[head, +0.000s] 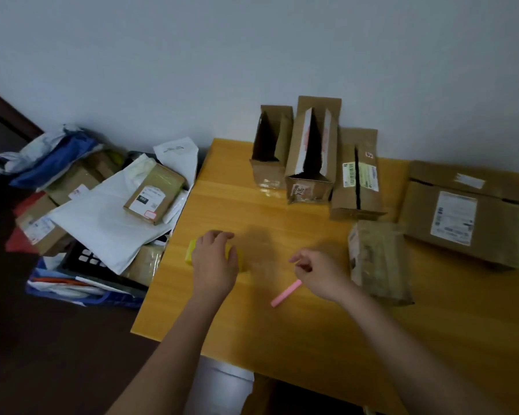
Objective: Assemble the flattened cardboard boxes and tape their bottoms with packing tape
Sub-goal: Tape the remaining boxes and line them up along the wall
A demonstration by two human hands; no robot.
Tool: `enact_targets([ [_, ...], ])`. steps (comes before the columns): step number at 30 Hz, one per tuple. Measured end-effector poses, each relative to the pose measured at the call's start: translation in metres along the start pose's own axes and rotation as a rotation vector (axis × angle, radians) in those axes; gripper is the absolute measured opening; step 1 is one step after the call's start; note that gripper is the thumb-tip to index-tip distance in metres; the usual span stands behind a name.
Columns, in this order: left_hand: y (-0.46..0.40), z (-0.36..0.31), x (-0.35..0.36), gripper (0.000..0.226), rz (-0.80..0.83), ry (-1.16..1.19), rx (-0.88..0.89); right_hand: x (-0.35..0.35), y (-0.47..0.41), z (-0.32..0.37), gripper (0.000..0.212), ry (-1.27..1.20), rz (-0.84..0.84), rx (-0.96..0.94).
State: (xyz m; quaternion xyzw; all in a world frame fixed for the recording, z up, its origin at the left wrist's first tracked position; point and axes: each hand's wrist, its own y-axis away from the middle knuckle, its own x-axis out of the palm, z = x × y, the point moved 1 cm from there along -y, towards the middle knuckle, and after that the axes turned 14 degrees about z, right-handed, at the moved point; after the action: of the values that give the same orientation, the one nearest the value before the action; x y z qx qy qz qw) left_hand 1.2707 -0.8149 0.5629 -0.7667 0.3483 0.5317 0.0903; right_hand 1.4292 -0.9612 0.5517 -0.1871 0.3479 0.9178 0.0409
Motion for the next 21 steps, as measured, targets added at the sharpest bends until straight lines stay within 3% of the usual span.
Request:
enact_targets([
  [4,-0.022,0.018,0.001,0.041,0.25,-0.16,0.026,0.027,-0.036,-0.002,0.025,0.068,0.016,0.041],
  [8,-0.032,0.034,0.002,0.061,0.347,-0.33,0.009,0.042,-0.068,-0.01,0.028,0.115,0.001,0.026],
  [15,-0.032,0.061,-0.007,0.048,0.331,-0.082,0.071,0.062,-0.1,-0.009,0.043,0.299,-0.016,-0.002],
  [21,-0.03,0.075,-0.015,0.04,0.336,0.103,0.12,0.067,-0.113,0.002,0.033,0.415,-0.008,-0.013],
])
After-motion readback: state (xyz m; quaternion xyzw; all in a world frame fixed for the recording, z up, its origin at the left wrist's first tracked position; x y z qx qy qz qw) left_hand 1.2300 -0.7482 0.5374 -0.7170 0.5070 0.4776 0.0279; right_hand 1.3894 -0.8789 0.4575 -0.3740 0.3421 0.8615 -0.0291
